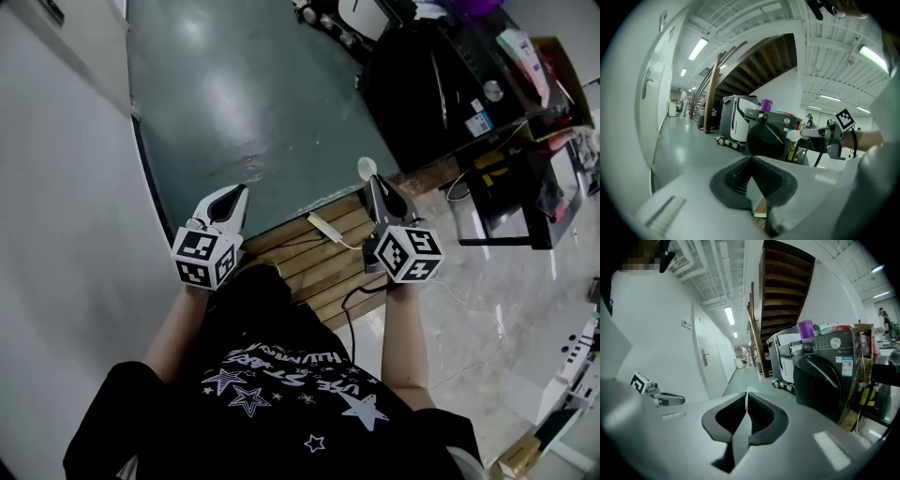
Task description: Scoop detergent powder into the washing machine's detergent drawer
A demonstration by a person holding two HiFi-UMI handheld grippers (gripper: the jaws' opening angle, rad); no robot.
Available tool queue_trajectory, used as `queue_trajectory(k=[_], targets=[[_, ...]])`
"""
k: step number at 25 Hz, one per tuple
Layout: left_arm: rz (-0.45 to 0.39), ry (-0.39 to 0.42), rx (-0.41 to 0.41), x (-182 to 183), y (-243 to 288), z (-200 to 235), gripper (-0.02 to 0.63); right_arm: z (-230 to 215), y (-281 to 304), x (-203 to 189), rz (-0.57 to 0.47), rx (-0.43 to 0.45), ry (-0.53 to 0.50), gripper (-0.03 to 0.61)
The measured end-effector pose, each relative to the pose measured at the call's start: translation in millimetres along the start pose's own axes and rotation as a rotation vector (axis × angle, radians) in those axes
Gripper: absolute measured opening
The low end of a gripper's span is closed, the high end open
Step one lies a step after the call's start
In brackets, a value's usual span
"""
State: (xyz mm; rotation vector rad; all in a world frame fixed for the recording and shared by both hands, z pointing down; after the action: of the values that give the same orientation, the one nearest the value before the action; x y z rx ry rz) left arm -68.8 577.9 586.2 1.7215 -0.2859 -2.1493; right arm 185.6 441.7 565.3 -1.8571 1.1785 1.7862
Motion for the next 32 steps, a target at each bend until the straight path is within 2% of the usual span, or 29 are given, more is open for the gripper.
queue_trajectory(k=[4, 7, 13, 18, 24, 27, 32], targets=[[0.011, 0.040, -0.056, 53, 11, 31, 0.001, 8, 24, 58, -0.017, -0.038, 0.003, 0.037], [-0.006, 0.043, -0.073, 79, 19, 43, 0.000, 7, 31, 80, -0.016, -0.070, 0.000, 0.037], [-0.014, -0.008, -0.095, 97, 51, 55, 0.000, -11, 51, 103, -0.019, -0.102, -0.012, 0.037], [0.001, -0.008, -0.115, 113, 88, 70, 0.000, -37, 82, 117, -0.030, -0.129, 0.008, 0.037], [0.052, -0.012, -0.143, 152, 171, 88, 0.001, -113, 147, 153, -0.046, -0.190, 0.065, 0.037], [0.067, 0.026, -0.184, 197, 229, 91, 0.000, -153, 173, 191, -0.060, -0.226, 0.066, 0.037], [0.064, 0.091, -0.251, 292, 335, 82, 0.000, -233, 194, 254, -0.067, -0.300, 0.062, 0.037]])
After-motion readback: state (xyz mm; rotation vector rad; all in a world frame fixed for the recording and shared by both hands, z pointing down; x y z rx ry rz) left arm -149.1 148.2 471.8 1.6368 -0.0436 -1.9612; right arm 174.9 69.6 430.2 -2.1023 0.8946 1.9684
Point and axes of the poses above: the fingertips, and each gripper's own axes: y forward along the fingers, z to its left, x out of its top, the point moved 5 cm from there along -y, backward along the fingers, and after that the axes turned 4 degrees about -y, right-handed, at the moved point
